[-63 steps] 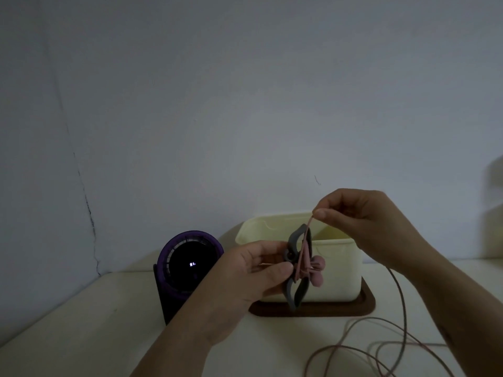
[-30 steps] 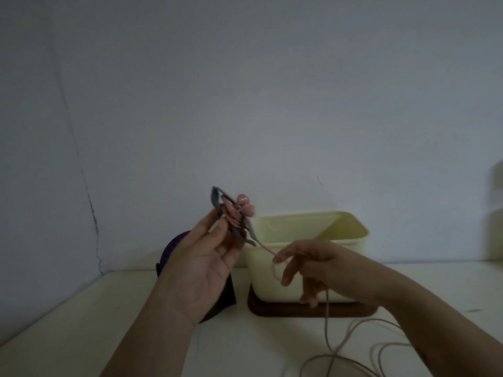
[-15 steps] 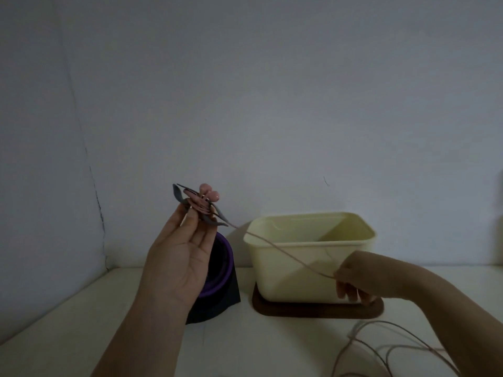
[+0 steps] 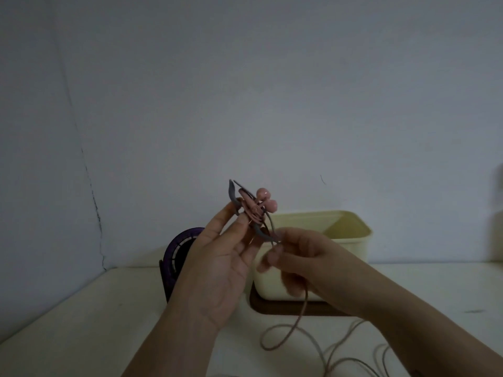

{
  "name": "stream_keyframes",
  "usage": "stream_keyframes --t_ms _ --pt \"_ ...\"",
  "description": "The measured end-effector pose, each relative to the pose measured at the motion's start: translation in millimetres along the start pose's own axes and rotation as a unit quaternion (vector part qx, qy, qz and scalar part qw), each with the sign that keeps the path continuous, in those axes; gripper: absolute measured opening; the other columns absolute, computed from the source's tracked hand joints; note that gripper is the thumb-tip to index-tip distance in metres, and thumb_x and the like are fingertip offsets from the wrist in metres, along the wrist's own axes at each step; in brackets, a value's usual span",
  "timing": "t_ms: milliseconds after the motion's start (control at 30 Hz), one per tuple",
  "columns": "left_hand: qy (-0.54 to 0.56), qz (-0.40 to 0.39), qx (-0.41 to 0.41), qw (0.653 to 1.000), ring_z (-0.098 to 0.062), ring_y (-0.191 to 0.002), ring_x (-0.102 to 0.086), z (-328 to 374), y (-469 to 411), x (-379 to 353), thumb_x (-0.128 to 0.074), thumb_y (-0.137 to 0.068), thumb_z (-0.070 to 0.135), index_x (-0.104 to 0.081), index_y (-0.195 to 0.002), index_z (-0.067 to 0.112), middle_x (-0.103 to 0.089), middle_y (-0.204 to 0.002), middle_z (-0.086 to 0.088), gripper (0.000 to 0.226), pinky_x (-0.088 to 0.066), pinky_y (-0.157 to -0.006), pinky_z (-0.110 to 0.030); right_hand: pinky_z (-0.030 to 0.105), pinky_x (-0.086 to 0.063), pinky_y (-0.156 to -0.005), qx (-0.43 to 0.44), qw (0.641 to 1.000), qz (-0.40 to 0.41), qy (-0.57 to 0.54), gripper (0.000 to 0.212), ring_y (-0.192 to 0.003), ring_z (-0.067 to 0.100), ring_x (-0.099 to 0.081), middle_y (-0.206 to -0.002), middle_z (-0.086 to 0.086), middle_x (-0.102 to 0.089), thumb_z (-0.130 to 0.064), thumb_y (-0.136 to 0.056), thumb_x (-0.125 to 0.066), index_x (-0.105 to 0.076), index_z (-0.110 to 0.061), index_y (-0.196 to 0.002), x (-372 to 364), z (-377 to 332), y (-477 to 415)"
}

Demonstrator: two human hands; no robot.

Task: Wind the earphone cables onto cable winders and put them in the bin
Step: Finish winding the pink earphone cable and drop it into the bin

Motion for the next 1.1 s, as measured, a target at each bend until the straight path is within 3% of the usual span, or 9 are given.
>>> stream_keyframes --t_ms 67,167,367,500,567,667,800,900,1100 --pt "0.016 0.013 -0.01 1.0 -0.016 -0.097 -0.07 3.7 -1.4 4.1 -0.05 -0.081 0.009 -0.058 -0.123 0.001 -0.071 -0.112 -0.012 0.043 -0.058 -0.079 -0.027 0.017 -0.035 -0.049 0.024 0.985 0.056 0.16 0.018 -0.047 0.004 -0.041 -0.062 -0.01 -0.06 -0.018 -0.096 -0.051 -0.068 -0.019 -0.097 9.2 -6.5 0.9" --pt "0.029 0.029 -0.012 0.999 -0.016 -0.096 -0.071 3.8 -2.9 10.1 -0.051 -0.081 0.007 -0.058 -0.122 0.0 -0.072 -0.11 -0.011 0.042 -0.057 -0.08 -0.024 0.015 -0.037 -0.055 0.094 0.918 0.092 0.375 0.022 -0.055 0.001 -0.048 -0.056 -0.027 -0.054 -0.031 -0.095 -0.049 -0.07 -0.025 -0.094 8.6 -21.7 4.8" --pt "-0.109 0.068 -0.038 0.991 -0.021 -0.095 -0.071 -4.5 -4.0 19.1 -0.047 -0.094 -0.001 -0.061 -0.116 0.001 -0.074 -0.104 -0.011 0.026 -0.058 -0.081 -0.028 0.032 -0.048 -0.065 0.135 0.841 0.078 0.518 0.026 -0.065 0.008 -0.053 -0.075 -0.007 -0.064 -0.036 -0.096 -0.043 -0.066 -0.023 -0.096 -0.5 -42.5 17.4" --pt "-0.359 0.043 -0.046 0.931 -0.009 -0.096 -0.07 -10.7 -1.1 15.0 -0.059 -0.091 0.002 -0.07 -0.095 0.03 -0.075 -0.095 0.009 0.03 -0.051 -0.093 -0.039 0.028 -0.044 -0.062 0.142 0.829 0.052 0.538 0.027 -0.061 0.007 -0.048 -0.07 -0.011 -0.056 -0.039 -0.094 -0.043 -0.065 -0.024 -0.089 0.8 -51.2 21.0" --pt "-0.422 0.007 -0.044 0.905 -0.002 -0.094 -0.067 -13.7 3.1 7.0 -0.062 -0.09 0.006 -0.068 -0.092 0.034 -0.074 -0.092 0.014 0.028 -0.051 -0.092 -0.031 0.022 -0.041 -0.06 0.147 0.821 0.073 0.547 0.023 -0.061 0.005 -0.049 -0.066 -0.013 -0.055 -0.039 -0.091 -0.048 -0.067 -0.026 -0.084 11.9 -57.5 20.8" --pt "-0.448 -0.043 -0.029 0.893 0.0 -0.094 -0.067 -18.6 6.4 -0.9 -0.061 -0.091 0.006 -0.067 -0.097 0.031 -0.074 -0.091 0.013 0.026 -0.049 -0.087 -0.025 0.015 -0.04 -0.059 0.147 0.828 0.107 0.53 0.015 -0.068 -0.005 -0.052 -0.059 -0.017 -0.053 -0.035 -0.086 -0.059 -0.061 -0.033 -0.071 31.5 -67.8 23.9" --pt "-0.432 -0.094 -0.004 0.897 -0.019 -0.103 -0.068 -22.3 6.2 -3.5 -0.058 -0.092 0.001 -0.066 -0.109 0.018 -0.075 -0.102 -0.001 0.026 -0.05 -0.096 -0.039 0.009 -0.04 -0.056 0.134 0.864 0.124 0.469 0.016 -0.059 -0.007 -0.053 -0.067 -0.032 -0.058 -0.033 -0.083 -0.064 -0.058 -0.037 -0.069 48.7 -72.4 28.1" --pt "-0.407 -0.108 0.0 0.907 -0.017 -0.106 -0.067 -22.7 5.7 -3.5 -0.061 -0.089 0.002 -0.066 -0.109 0.02 -0.074 -0.104 0.002 0.027 -0.051 -0.095 -0.033 0.011 -0.037 -0.046 0.135 0.888 0.137 0.418 0.011 -0.045 0.002 -0.047 -0.057 -0.02 -0.059 -0.04 -0.077 -0.064 -0.062 -0.032 -0.069 55.9 -71.4 28.7" --pt "-0.31 -0.224 0.034 0.923 -0.028 -0.104 -0.068 -21.4 15.8 -19.9 -0.055 -0.092 0.005 -0.058 -0.12 0.008 -0.071 -0.111 -0.012 0.029 -0.051 -0.091 -0.03 0.04 -0.043 -0.053 0.157 0.944 0.112 0.268 0.034 -0.053 0.03 -0.048 -0.062 0.005 -0.063 -0.059 -0.068 -0.06 -0.068 -0.027 -0.072 67.5 -61.6 24.2"
Point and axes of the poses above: each hand's wrist, its own y-axis away from the middle knuckle, its own x-axis out of the back of the hand, z = x × y, the point moved 6 cm from there along -y, towards the middle knuckle
